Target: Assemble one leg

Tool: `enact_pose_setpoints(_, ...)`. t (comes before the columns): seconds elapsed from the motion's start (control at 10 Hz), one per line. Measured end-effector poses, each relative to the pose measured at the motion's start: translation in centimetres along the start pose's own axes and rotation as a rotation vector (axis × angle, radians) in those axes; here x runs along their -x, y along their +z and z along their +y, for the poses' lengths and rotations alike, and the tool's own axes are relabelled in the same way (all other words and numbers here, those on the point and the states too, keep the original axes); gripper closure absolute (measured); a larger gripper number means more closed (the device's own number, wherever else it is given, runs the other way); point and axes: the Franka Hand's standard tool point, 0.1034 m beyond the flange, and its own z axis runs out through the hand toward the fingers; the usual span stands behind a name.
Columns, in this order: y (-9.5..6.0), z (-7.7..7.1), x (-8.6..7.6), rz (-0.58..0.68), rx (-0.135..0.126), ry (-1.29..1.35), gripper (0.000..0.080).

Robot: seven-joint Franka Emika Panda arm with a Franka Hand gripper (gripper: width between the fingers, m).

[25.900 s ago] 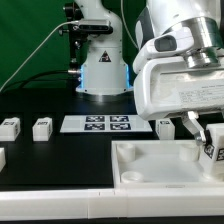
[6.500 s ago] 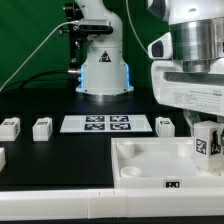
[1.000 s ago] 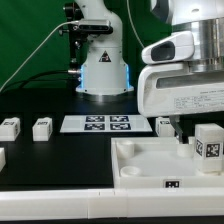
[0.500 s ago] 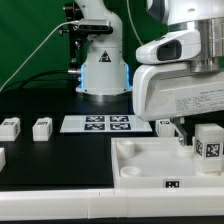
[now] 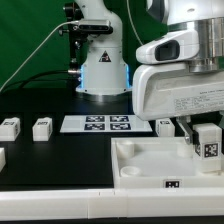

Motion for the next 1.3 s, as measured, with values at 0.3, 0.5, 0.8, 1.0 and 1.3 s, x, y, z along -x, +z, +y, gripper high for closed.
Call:
enact_pose_setpoints(0.3, 0.02, 0.10, 0.16, 0.021, -0.005, 0.443, 0.0509)
enact_pose_setpoints(0.5, 0.03, 0.14, 0.19, 0.027, -0.005, 0.650, 0.0508)
enact_pose_setpoints(0.8, 0.02, 0.26, 0.16, 0.026, -0.024, 0.971, 0.0508)
enact_pose_setpoints(1.0, 0.10, 0.00, 0.30, 0.013, -0.044, 1.281, 0.0508)
enact_pose_setpoints(1.3, 0.20, -0.36, 0.40, -0.005, -0.061, 1.591, 0.0508)
